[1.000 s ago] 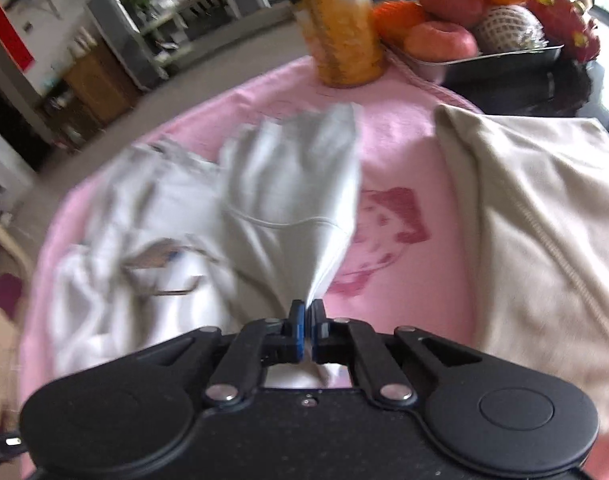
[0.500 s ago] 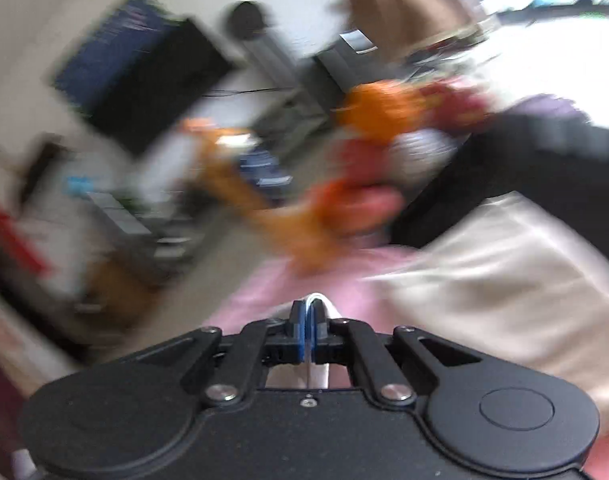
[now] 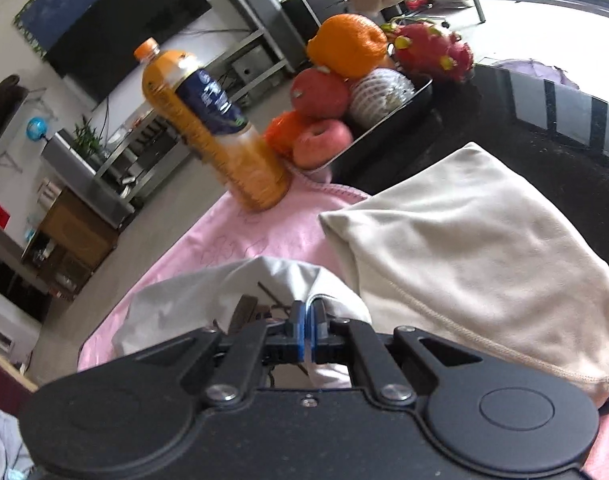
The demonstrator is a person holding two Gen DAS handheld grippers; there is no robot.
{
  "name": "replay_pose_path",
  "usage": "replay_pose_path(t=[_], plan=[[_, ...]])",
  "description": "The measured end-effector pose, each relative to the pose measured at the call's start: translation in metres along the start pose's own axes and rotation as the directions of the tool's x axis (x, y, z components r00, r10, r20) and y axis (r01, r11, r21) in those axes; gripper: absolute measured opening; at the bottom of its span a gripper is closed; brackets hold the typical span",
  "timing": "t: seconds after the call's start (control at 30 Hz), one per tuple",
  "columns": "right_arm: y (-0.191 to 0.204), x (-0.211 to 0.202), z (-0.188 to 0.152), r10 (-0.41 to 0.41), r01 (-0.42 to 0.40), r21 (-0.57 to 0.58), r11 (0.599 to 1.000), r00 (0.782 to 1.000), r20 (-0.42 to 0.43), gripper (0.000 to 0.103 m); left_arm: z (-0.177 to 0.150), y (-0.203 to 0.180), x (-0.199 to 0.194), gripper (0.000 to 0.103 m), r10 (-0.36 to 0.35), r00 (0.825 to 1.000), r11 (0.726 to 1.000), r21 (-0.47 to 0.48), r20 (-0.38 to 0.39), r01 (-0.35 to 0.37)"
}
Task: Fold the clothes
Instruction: 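Grasp the sweatshirt hem with the right gripper while the left gripper grasps another edge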
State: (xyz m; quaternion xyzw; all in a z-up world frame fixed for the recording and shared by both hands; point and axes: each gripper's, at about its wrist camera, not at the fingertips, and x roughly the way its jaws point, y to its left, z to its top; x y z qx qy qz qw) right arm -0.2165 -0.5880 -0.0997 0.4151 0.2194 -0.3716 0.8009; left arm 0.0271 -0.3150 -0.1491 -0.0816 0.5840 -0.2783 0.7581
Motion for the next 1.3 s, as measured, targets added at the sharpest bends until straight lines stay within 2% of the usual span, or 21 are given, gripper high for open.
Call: replay_pose_path(t=[0.23, 0.6, 0.73, 0.9, 1.0, 1.03, 1.07, 1.2, 1.3], plan=[[0.003, 0.004, -0.005, 0.014, -0.014, -0.026, 1.0, 1.0, -0.028, 0.003, 0.001, -0.002, 0.016, 0.042, -0.02, 0.999, 0.999, -0.029, -0.039, 0.019], [0.007, 0.007, -0.006, 0.033, -0.035, -0.043, 0.998, 0.999, -0.042, 0.003, 0.009, 0.003, 0.022, 0.043, -0.065, 0.997, 0.997, -0.055, -0.044, 0.063], [0.007, 0.007, -0.007, 0.037, -0.039, -0.045, 0.998, 0.998, -0.044, 0.003, 0.014, -0.001, 0.033, 0.042, -0.045, 0.998, 0.998, -0.047, -0.036, 0.043], [0.007, 0.008, -0.006, 0.044, -0.046, -0.042, 0.998, 0.998, -0.048, 0.003, 0.02, -0.005, 0.039, 0.033, -0.019, 1.0, 0.999, -0.047, -0.012, 0.018], [0.008, 0.008, -0.006, 0.048, -0.05, -0.045, 0.998, 0.998, -0.051, 0.003, 0.019, -0.007, 0.04, 0.024, 0.002, 1.0, 0.999, -0.037, 0.001, -0.001], [0.008, 0.009, -0.006, 0.049, -0.051, -0.046, 0.998, 0.997, -0.052, 0.003, 0.019, -0.008, 0.04, 0.008, 0.009, 1.0, 0.999, -0.032, -0.001, -0.009], [0.008, 0.009, -0.007, 0.049, -0.051, -0.047, 0.998, 0.997, -0.052, 0.003, 0.019, -0.009, 0.041, 0.003, 0.017, 1.0, 0.999, -0.027, -0.002, -0.017], [0.009, 0.009, -0.007, 0.053, -0.056, -0.047, 0.997, 0.997, -0.052, 0.003, 0.019, -0.011, 0.037, 0.001, 0.048, 0.999, 0.999, -0.017, 0.001, -0.048], [0.007, 0.009, -0.005, 0.071, -0.072, -0.025, 0.997, 0.996, -0.049, 0.003, 0.024, -0.011, 0.011, 0.001, 0.066, 0.995, 0.998, -0.008, 0.069, -0.066]])
